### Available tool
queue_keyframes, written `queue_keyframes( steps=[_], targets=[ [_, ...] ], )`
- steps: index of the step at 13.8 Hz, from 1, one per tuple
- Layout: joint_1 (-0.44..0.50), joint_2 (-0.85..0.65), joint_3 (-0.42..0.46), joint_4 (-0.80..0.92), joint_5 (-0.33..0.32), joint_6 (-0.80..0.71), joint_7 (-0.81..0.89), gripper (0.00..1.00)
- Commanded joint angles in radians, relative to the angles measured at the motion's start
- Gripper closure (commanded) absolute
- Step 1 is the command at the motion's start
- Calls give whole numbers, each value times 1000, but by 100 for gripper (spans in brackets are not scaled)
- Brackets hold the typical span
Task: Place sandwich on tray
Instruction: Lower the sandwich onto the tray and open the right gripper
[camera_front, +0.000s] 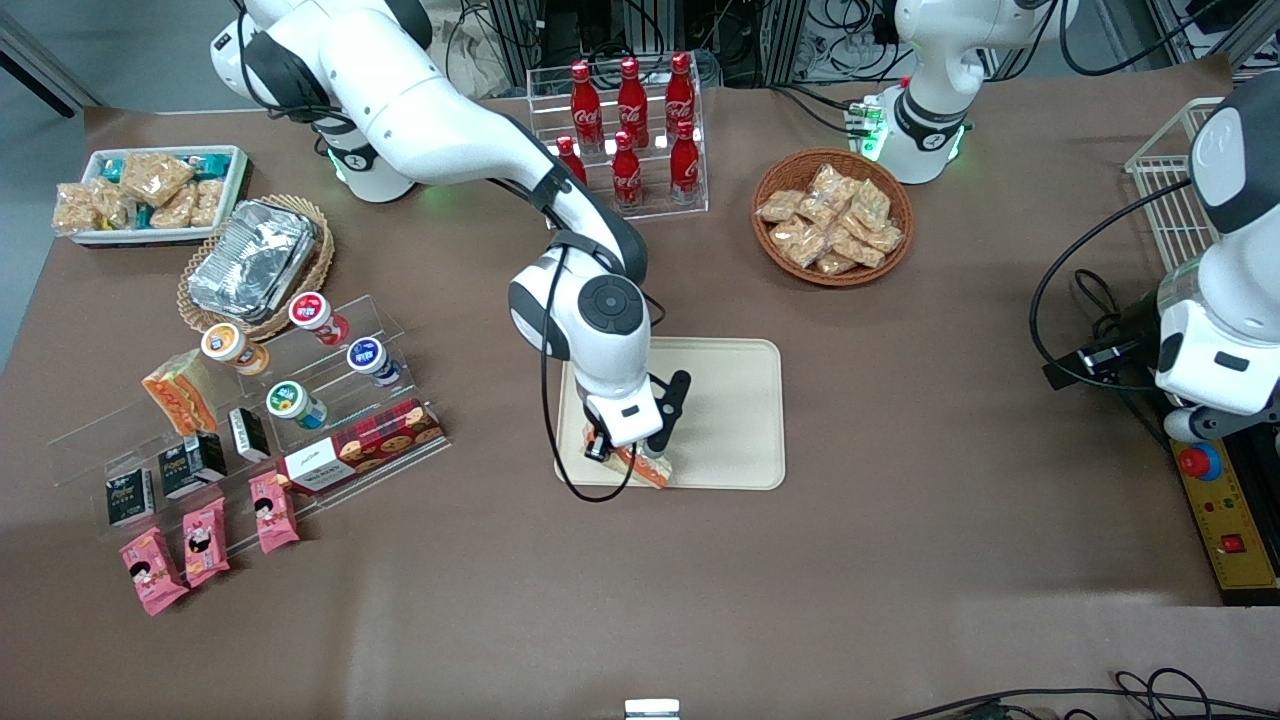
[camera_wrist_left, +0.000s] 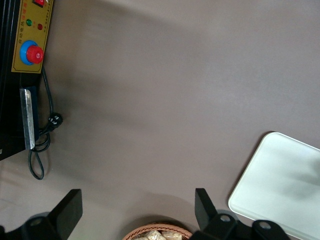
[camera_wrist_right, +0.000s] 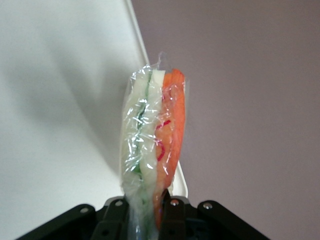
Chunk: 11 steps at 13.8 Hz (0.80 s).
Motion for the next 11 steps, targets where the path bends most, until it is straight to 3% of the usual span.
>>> queue_keyframes(
  steps=[1,3,4,5,7,8,9,11],
  targets=[
    [42,21,-3,12,-69,35,-16,84],
    [71,55,-3,12,-72,67,-11,83],
    [67,58,-3,12,-66,76,-12,78],
    [56,70,-2,12,-62,83,-12,66],
    [55,92,-3,12,-62,115,-12,59],
    [55,92,-3,12,-62,116,-12,40],
    [53,91,-3,12,-57,118,-11,0],
    [24,71,-2,12,-2,113,-14,0]
  ],
)
